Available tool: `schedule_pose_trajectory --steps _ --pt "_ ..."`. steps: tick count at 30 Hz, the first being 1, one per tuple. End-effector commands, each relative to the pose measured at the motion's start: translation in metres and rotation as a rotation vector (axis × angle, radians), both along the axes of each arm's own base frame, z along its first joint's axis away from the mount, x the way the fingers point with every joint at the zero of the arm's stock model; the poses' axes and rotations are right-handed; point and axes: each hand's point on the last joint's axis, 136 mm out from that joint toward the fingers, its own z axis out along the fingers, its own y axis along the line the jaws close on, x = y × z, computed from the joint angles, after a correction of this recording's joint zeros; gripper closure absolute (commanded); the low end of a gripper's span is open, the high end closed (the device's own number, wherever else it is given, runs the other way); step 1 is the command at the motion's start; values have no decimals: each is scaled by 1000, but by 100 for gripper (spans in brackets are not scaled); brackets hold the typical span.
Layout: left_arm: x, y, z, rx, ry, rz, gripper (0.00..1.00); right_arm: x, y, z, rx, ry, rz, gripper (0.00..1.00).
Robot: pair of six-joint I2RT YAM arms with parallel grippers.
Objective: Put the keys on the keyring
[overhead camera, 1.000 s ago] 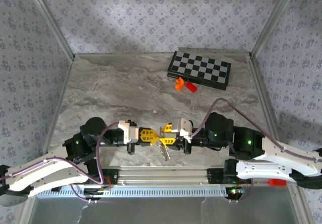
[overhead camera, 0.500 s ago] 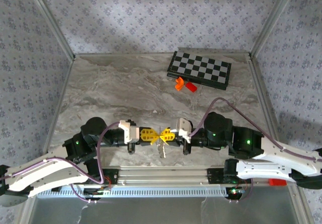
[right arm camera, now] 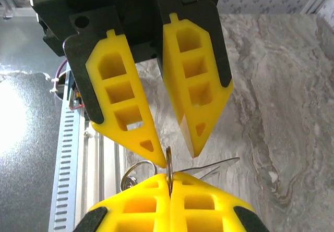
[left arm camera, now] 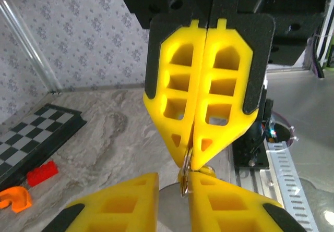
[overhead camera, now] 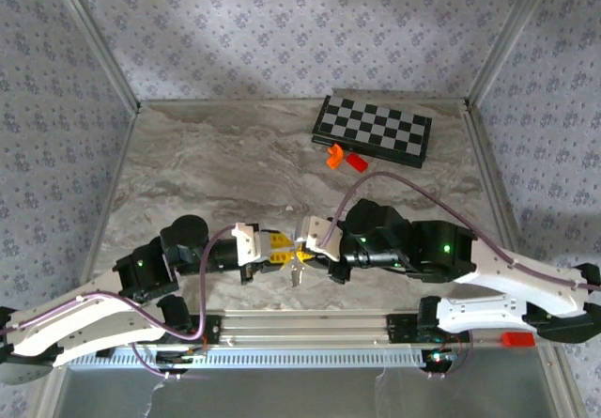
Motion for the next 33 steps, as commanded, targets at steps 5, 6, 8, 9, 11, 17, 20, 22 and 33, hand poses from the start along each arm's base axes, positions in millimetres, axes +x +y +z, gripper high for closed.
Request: schedule_pose_trajectory --steps 5,6,8,9,11,17,20,22,33 --pt "1 0 6 40 -25 1 79 -1 -7 0 -64 -3 14 100" --pt "1 -1 5 44 -20 -3 79 -1 -6 0 -65 -2 16 100" --pt "0 -2 4 46 -15 -10 79 -1 -5 -2 -71 1 20 100" --pt "-1 -3 4 47 -13 -14 79 -2 -4 -2 -72 3 22 100" --pt "-1 -4 4 47 -12 -16 80 -2 -3 -3 -74 5 25 100" --pt "-2 -7 5 37 -9 -25 83 -3 2 -6 -79 13 43 100" --pt "-1 -7 4 40 -8 -25 88 -4 5 -8 -75 19 53 100" --pt "-1 -7 5 35 -10 -25 94 -5 6 -8 -73 23 57 100" --pt "-9 -7 18 -39 -7 -61 100 0 5 -5 -46 14 32 93"
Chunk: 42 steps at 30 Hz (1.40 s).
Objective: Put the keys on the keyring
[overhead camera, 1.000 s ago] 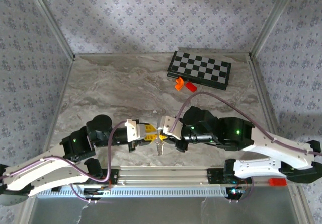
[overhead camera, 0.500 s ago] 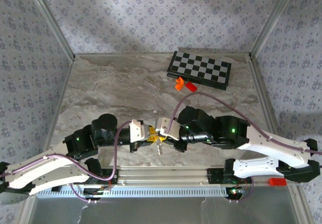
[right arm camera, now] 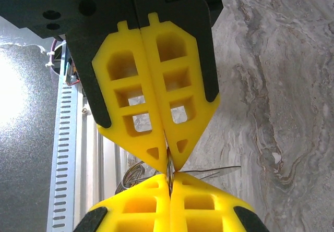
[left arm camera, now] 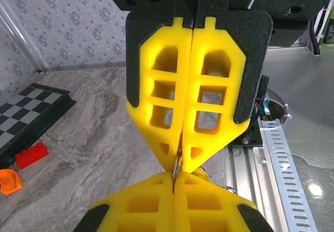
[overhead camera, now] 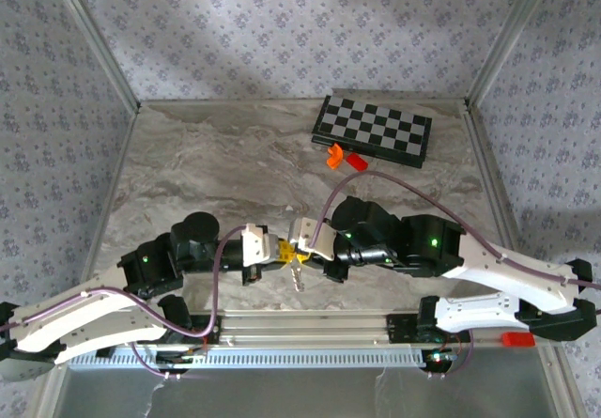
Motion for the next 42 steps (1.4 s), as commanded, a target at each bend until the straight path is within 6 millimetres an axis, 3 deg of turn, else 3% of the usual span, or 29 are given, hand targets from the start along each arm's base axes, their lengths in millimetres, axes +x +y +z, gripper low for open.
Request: schedule_pose_trajectory --steps 1,4,6,9,11,12,20,28,30,38,42 --pt "-7 -2 37 -135 -35 -39 100 -3 4 14 66 -3 16 87" --pt "-10 -2 44 -170 -46 -56 100 -3 3 18 98 -7 6 74" --pt "-12 -2 49 -189 -51 -67 100 -1 1 23 125 -16 -5 72" --pt "-17 -2 54 -221 -54 -92 100 -1 -1 33 192 -31 -12 72" --pt "-20 -2 58 -242 -51 -109 100 -2 -3 49 271 -45 -11 73" --pt "-22 -2 60 -252 -50 -117 100 -3 -3 39 270 -39 -9 74" --pt "-29 0 68 -308 -32 -153 100 -17 -11 58 420 -61 59 76" --pt "-30 -2 69 -315 -27 -160 100 -22 -8 56 418 -41 89 74" --pt "-30 -2 69 -314 -26 -161 100 -22 -8 56 420 -41 88 76" --pt "-30 -2 69 -312 -29 -158 100 -19 -9 53 411 -47 74 98" --pt "-23 -2 63 -276 -37 -123 100 -15 -10 49 374 -48 48 100"
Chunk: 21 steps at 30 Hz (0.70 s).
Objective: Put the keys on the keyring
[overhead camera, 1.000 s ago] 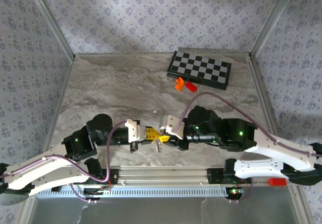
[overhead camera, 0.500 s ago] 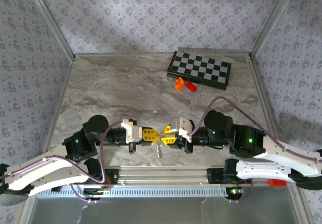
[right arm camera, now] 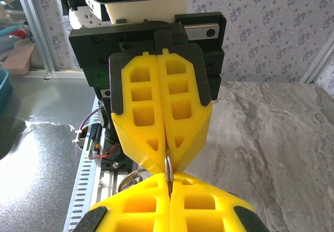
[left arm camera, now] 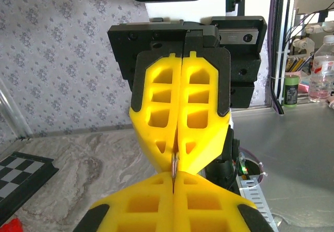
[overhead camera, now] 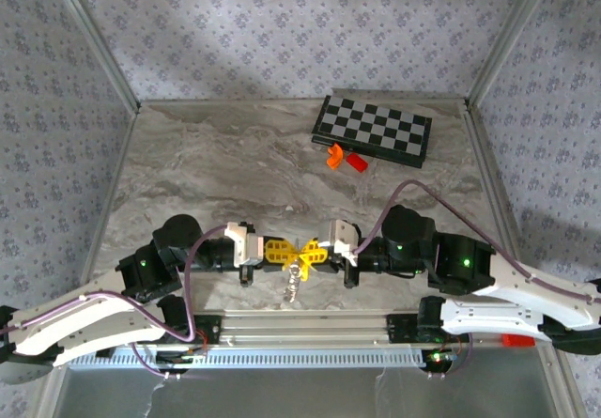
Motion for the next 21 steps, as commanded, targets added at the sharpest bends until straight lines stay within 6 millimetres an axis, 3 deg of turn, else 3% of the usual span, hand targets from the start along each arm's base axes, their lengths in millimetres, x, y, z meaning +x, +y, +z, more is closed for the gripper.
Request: schedule_pose_trajectory --steps 1,6,8,9,21 --pt "3 2 7 -1 -28 25 100 7 -2 -4 -43 2 -38 100" --pt "20 4 -20 117 -37 120 83 11 -4 -20 -174 -9 -57 100" --pt "22 4 -25 144 -33 131 83 12 -6 -33 -254 2 -57 100" --pt "23 5 -25 151 -32 138 83 12 -6 -25 -252 1 -57 100" --pt "27 4 -28 184 -34 154 89 10 0 -43 -377 26 -27 100"
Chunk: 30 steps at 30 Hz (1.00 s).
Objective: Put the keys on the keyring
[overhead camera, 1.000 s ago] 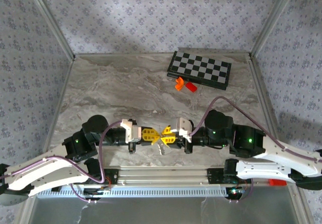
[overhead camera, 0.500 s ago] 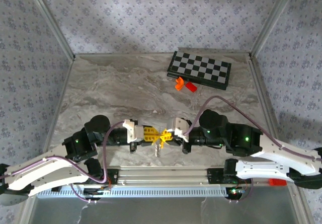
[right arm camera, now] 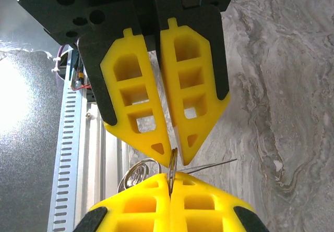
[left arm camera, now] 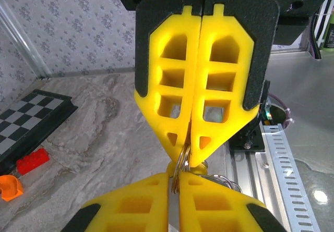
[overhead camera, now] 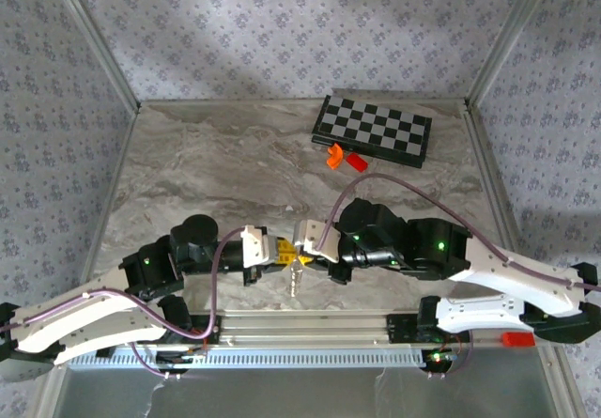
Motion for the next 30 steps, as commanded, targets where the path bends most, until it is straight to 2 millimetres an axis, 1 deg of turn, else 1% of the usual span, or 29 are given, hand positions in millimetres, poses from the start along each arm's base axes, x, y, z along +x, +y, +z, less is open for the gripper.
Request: schedule_pose_trajectory --steps 1,7,9,10,14,15,17,20,28,30 --pt "2 2 26 -47 -37 16 89 -5 -4 5 -16 -2 29 100" --pt "0 -1 25 -50 -22 1 90 -7 -1 3 -31 4 42 100" --pt "-1 -2 27 -65 -17 -4 95 -7 -1 4 -29 4 45 100" --pt "-2 -2 29 -76 -16 -10 100 -7 -1 4 -29 5 45 100" --pt "-8 -1 40 -127 -13 -34 100 -7 0 6 -11 6 44 100" --pt "-8 -1 42 -139 -13 -36 100 -7 1 7 -5 5 41 98" --pt "-11 1 49 -164 -17 -45 100 -6 1 8 12 5 31 89" --pt "-15 3 53 -187 -17 -61 100 -6 1 12 44 5 28 80" --pt "-22 4 61 -232 -11 -99 100 -9 0 24 136 5 27 81" --pt "-23 4 63 -251 -11 -106 100 -10 -1 30 168 4 28 81"
